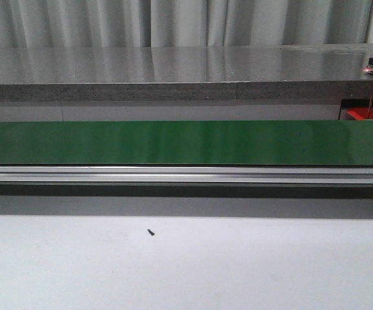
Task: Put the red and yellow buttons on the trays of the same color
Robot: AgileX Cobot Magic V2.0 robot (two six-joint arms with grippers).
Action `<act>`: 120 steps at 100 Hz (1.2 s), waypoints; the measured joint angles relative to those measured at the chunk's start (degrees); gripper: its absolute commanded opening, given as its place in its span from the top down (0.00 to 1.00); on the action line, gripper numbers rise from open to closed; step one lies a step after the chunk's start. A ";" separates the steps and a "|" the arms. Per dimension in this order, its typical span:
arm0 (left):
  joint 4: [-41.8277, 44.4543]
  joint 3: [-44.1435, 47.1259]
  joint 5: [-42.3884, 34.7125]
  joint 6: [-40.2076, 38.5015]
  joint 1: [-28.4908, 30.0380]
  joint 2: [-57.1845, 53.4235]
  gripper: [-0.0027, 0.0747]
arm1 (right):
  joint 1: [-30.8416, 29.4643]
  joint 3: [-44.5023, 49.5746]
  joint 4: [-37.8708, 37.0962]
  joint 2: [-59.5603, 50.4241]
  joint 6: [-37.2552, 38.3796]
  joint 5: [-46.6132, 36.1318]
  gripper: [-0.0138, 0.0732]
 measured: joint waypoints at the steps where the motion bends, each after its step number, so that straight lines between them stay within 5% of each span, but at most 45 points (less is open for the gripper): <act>1: 0.00 -0.03 0.00 -0.13 0.00 0.14 0.28 | 0.00 0.00 0.00 0.00 0.00 0.00 0.98; 106: 6.10 -1.04 -3.06 -7.30 0.00 6.68 0.28 | 0.00 0.00 0.00 0.00 0.00 -0.04 0.98; 120: 6.10 -1.04 -3.06 -7.30 0.00 6.68 0.33 | 0.00 0.00 0.04 0.00 0.00 -0.04 0.98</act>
